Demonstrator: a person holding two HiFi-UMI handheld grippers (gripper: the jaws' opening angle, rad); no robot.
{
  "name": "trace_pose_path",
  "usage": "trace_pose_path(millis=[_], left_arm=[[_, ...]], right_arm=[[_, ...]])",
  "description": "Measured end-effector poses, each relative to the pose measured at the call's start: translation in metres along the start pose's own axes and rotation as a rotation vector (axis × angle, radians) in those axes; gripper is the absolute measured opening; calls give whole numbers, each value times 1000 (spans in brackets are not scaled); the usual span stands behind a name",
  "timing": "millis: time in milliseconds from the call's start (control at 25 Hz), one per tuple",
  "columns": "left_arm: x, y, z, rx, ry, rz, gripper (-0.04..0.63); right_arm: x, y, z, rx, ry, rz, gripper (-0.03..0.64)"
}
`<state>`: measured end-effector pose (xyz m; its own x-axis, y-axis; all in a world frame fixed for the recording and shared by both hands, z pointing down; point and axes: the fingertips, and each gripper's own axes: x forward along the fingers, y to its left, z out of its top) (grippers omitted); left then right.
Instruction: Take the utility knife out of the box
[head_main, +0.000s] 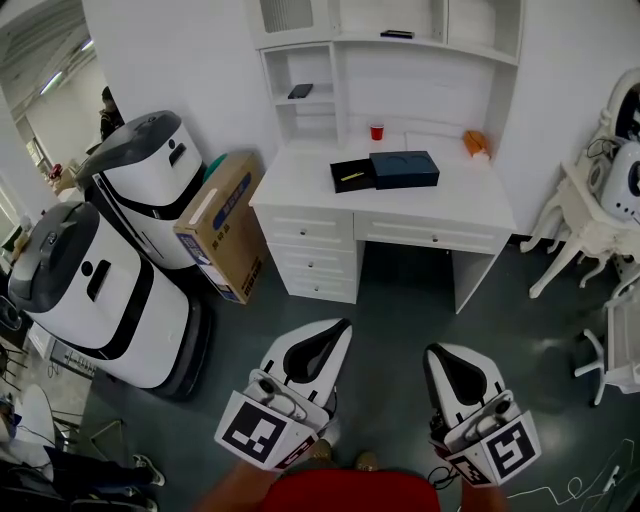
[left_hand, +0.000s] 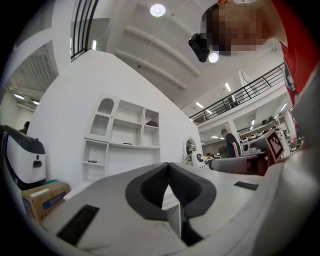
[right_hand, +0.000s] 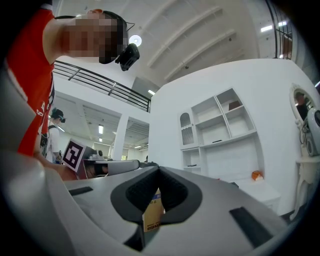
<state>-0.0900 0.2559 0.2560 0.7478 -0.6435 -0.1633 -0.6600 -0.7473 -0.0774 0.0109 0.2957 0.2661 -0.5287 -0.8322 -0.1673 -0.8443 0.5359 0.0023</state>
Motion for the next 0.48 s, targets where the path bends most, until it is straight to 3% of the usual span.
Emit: trace_pose_path(millis=[480], left_arm=[[44,19,-19,4,31,55,18]], right_arm=[[7,-53,-10,-19,17,31,2]])
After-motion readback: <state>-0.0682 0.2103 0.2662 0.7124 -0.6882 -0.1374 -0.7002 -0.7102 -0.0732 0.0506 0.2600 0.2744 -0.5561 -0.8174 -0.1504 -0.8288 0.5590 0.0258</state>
